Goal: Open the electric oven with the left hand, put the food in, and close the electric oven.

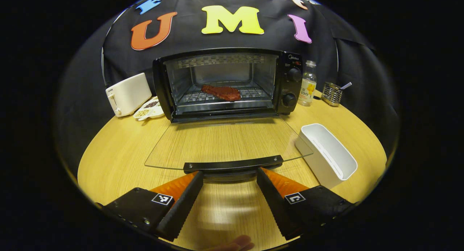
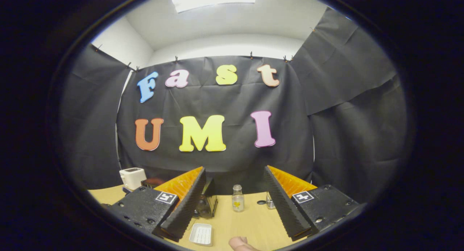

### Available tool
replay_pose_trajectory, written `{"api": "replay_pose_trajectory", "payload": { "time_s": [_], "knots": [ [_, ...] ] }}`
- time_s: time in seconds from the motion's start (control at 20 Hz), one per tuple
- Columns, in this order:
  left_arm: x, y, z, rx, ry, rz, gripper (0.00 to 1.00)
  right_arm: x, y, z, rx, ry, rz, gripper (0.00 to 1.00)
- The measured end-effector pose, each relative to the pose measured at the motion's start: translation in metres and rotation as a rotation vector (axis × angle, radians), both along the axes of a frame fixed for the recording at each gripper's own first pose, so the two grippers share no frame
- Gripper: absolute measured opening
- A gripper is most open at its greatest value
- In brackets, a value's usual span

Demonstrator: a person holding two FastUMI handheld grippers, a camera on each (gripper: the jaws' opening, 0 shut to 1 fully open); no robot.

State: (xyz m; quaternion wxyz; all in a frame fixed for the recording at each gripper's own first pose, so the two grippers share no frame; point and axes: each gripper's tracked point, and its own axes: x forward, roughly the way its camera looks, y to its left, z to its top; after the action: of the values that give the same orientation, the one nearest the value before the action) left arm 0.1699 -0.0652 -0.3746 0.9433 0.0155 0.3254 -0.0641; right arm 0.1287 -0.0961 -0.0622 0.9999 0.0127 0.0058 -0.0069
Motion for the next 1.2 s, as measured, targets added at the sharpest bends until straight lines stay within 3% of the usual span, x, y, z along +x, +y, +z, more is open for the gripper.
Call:
{"api": "replay_pose_trajectory", "payload": {
  "time_s": [0.1,0.25,0.4,0.65,0.7,1.0,1.05,1.2],
  "knots": [
    [0.002,0.000,0.006,0.006,-0.012,0.003,0.96,-0.004,-0.001,0.000,-0.014,-0.004,-0.006,0.96],
    [0.007,0.001,0.024,0.013,-0.040,0.005,0.96,-0.008,-0.002,0.001,-0.009,0.002,-0.003,1.00],
    [0.014,0.002,0.041,-0.003,-0.079,0.018,0.96,-0.007,-0.007,-0.002,-0.006,0.012,-0.013,0.96],
    [0.031,0.000,0.069,-0.002,-0.137,0.015,0.97,-0.009,-0.015,-0.008,0.006,0.025,-0.031,0.96],
    [0.035,0.000,0.073,-0.005,-0.143,0.014,0.98,-0.010,-0.016,-0.007,0.008,0.029,-0.032,1.00],
    [0.057,0.000,0.098,-0.009,-0.188,0.018,0.98,-0.022,-0.020,-0.002,0.008,0.031,-0.041,0.96],
    [0.062,-0.001,0.100,-0.004,-0.194,0.013,0.98,-0.025,-0.021,0.000,0.005,0.027,-0.044,1.00],
    [0.081,0.001,0.113,0.003,-0.233,0.007,0.98,-0.037,-0.020,0.005,0.001,0.013,-0.046,1.00]
  ]
}}
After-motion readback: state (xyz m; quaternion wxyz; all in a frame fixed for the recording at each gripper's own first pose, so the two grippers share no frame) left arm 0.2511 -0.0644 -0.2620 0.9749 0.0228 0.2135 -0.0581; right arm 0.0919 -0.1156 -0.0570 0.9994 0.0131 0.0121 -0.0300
